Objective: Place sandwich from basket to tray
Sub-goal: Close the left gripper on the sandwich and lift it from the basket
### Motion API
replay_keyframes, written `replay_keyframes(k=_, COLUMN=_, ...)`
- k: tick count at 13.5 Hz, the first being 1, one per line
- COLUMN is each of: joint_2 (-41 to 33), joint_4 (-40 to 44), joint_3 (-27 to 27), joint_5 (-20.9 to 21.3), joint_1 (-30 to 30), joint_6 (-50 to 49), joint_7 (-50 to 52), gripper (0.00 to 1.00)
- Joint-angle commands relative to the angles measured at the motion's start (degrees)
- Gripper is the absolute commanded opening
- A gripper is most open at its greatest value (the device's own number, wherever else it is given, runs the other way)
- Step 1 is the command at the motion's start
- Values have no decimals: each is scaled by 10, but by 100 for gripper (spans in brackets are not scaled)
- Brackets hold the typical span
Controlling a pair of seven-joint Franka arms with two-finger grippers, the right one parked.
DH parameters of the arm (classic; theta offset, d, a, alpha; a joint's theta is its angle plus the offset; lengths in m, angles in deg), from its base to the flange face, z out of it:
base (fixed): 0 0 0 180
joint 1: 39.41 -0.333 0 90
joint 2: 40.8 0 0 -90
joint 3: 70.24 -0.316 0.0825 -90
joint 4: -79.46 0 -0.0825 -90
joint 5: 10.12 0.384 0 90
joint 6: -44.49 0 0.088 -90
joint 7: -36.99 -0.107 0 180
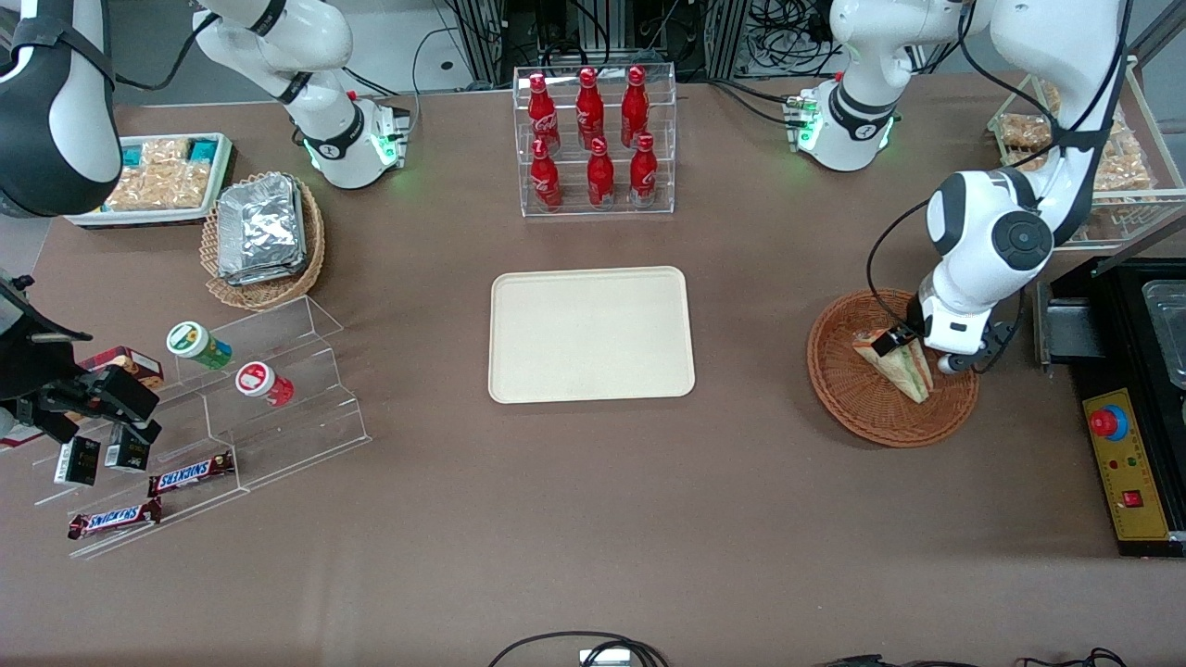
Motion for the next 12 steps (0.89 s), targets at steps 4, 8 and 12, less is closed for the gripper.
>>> replay_keyframes(k=4, joint_2=23, joint_4=4, joint_3=-2, joint_5=8, joint_1=4, joint_6=32, joint_7=27, gripper=59)
replay_keyframes(k=8, joint_2=26, joint_4=11, joint_3=-2, joint_5=9, joint_1=4, joint_6=32, joint_7=28, gripper=9)
replay_keyframes(k=12, joint_2=9, joint_4=16, joint_3=-2, joint_5=10, joint_1=4, joint_6=28, joint_7=27, gripper=7)
